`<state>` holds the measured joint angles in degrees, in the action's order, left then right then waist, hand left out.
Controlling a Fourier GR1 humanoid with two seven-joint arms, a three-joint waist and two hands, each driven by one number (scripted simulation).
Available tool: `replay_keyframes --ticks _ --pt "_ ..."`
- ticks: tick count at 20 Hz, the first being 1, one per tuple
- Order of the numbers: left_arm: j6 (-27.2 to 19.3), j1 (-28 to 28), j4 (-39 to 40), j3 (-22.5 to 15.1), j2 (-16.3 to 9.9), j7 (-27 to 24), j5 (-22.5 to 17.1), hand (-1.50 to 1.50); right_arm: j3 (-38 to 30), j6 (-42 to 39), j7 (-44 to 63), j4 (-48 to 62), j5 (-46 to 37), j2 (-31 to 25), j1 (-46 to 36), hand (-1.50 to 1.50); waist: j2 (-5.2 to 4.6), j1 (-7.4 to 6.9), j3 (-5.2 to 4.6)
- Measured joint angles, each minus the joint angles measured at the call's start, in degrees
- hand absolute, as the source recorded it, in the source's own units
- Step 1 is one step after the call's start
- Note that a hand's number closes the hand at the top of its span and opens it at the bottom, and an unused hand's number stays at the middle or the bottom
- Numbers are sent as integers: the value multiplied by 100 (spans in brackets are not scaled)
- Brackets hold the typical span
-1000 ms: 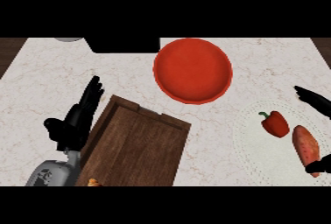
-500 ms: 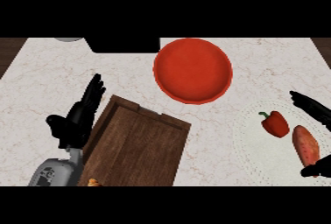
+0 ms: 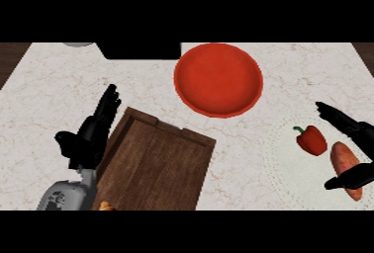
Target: Pick the bell pepper from the placemat and place it in the bowl
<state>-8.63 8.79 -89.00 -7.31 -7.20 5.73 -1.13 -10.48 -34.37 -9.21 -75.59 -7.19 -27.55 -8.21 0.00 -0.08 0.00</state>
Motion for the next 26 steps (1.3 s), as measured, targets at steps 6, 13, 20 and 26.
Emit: replay_keyframes --ticks 6,13,20,26 --pt "220 4 89 204 -36 -100 -31 0 91 415 -525 602 -700 37 -173 -150 -4 -6 2" --pt "224 -78 74 196 103 -142 119 0 312 967 -982 1309 -1558 62 -403 -150 -5 -12 1" --pt "240 -124 -30 150 216 -57 244 0 663 1115 -1541 1765 -2113 103 -733 150 5 -16 -23" --pt "236 -159 -60 189 261 -93 316 0 925 1243 -2094 1582 -2492 79 -600 150 27 1 -47"
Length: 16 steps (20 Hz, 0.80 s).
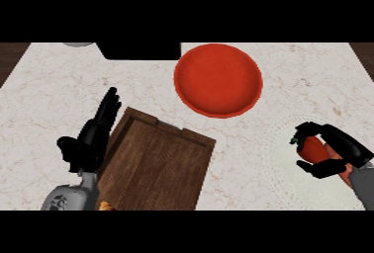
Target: Pick the bell pepper from the placemat and place it in the bowl
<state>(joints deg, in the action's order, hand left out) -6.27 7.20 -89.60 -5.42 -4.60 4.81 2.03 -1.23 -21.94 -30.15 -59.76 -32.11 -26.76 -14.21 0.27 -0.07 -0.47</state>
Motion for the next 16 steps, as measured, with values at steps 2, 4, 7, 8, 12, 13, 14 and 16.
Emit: replay_keyframes --ticks 2,4,7,8,12,13,14,16 --pt "-1 41 69 18 36 -14 17 0 -7 -27 -24 -70 -2 46 50 150 3 7 -3" --pt "9 19 26 27 44 16 20 0 30 -79 -45 -285 31 133 184 150 11 12 -11" --pt "39 -39 -26 48 16 46 -10 0 464 -132 373 -840 -4 776 237 150 43 23 -29" --pt "49 6 6 51 20 57 -18 0 684 -173 532 -992 -21 1077 196 150 41 17 -24" --pt "112 18 -22 86 -40 96 -56 0 1667 -113 1120 -1652 169 2046 292 150 37 -18 14" --pt "91 -3 -12 71 -19 76 -33 0 1925 -31 1256 -1885 313 2180 363 150 37 -11 19" --pt "80 -2 20 71 -11 56 -19 0 2158 87 1388 -2093 501 2285 395 150 30 -10 25" --pt "40 45 45 64 26 89 5 0 2579 351 1640 -2621 751 2434 532 150 22 13 33"
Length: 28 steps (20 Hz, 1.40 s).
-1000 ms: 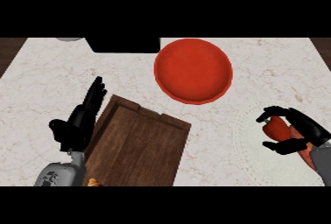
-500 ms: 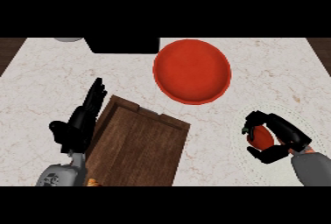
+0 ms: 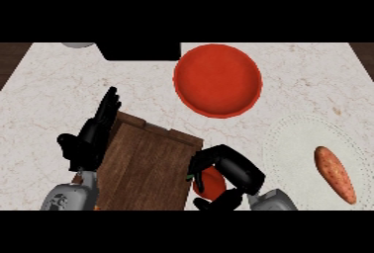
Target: Pick the bell pepper from the placemat and place it in the bowl
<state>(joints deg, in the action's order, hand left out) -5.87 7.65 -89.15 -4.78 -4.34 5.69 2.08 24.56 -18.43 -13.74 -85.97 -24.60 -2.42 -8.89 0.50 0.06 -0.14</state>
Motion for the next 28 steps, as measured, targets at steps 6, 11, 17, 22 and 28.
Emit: replay_keyframes --ticks 6,11,17,22,28 --pt "68 -73 -9 94 -61 -88 -63 0 738 638 1017 -1977 -11 184 125 150 2 58 6" --pt "95 59 115 132 -65 -91 -50 0 940 805 2502 -3287 -237 224 -337 150 -16 40 7" --pt "158 23 109 120 -52 -147 -48 0 874 962 4592 -3833 -238 237 -1805 150 -27 -19 6" --pt "182 52 146 133 -33 -145 -41 0 310 1313 5345 -3091 37 240 -3218 150 -39 -58 7" --pt "133 6 165 85 60 -225 46 0 -390 1308 5449 -2042 209 237 -4223 150 -48 -60 10"
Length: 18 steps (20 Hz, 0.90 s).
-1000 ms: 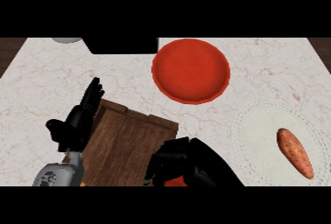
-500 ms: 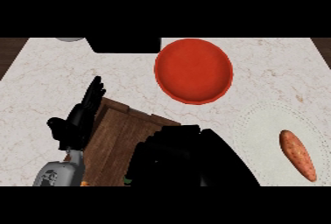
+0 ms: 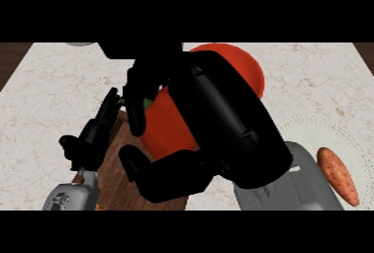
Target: Pick the bell pepper from the placemat and place it in the bowl
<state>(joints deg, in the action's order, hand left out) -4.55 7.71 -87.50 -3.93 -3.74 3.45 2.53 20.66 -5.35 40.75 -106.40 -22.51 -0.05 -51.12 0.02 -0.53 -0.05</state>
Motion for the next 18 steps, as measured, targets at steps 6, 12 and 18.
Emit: replay_keyframes --ticks 6,12,18 --pt "13 38 63 23 10 -62 15 0 -242 -134 -617 1126 -570 -435 -303 150 -17 -7 1" --pt "63 60 -66 32 -12 103 -16 0 -365 156 -1633 2519 -1198 -704 -450 150 -25 -35 2" --pt "86 130 -121 73 -28 190 -22 0 -693 716 -2693 4038 -1558 -773 -548 150 -33 -50 3"
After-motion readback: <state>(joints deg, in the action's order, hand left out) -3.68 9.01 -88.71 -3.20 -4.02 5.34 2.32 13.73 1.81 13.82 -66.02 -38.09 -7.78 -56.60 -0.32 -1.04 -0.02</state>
